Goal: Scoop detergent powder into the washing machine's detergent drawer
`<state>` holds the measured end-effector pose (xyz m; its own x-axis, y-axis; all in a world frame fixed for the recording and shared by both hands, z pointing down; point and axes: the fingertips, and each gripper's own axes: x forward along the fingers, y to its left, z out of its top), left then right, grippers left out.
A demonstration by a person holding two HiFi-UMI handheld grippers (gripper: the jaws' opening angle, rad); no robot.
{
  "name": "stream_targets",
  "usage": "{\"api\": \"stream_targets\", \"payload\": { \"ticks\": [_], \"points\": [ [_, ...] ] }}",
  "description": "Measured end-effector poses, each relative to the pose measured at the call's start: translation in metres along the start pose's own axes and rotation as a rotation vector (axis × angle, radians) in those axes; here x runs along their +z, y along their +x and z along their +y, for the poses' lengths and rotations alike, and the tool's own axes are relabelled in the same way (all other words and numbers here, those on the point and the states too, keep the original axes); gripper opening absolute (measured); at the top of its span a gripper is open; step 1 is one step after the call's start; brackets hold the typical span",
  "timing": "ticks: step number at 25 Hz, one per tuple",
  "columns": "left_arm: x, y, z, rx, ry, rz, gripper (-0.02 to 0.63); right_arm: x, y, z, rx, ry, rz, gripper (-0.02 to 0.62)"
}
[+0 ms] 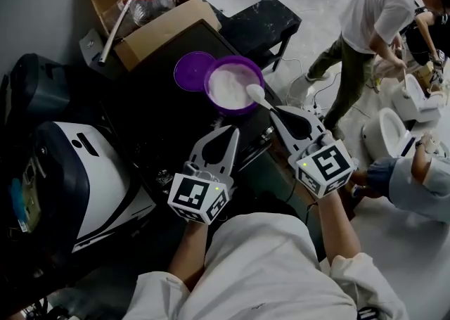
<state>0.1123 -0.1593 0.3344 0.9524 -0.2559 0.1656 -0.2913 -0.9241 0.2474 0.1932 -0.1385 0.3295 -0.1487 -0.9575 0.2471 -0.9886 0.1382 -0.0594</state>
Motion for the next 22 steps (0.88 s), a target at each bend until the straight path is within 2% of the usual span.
{"api": "stream_targets", "payload": {
  "ticks": [12,22],
  "points": [
    [-0.012,0.009,0.021,-0.015,-0.053,0.021,0.018,-0.011,0.041,-0.013,-0.016,-0.080,0.115,0.009],
    [-0.025,0.018,0.043,0.008,-0.082,0.037,0.020,-0.026,0.069,-0.029,-0.003,-0.186,0.268,0.009]
  ]
}}
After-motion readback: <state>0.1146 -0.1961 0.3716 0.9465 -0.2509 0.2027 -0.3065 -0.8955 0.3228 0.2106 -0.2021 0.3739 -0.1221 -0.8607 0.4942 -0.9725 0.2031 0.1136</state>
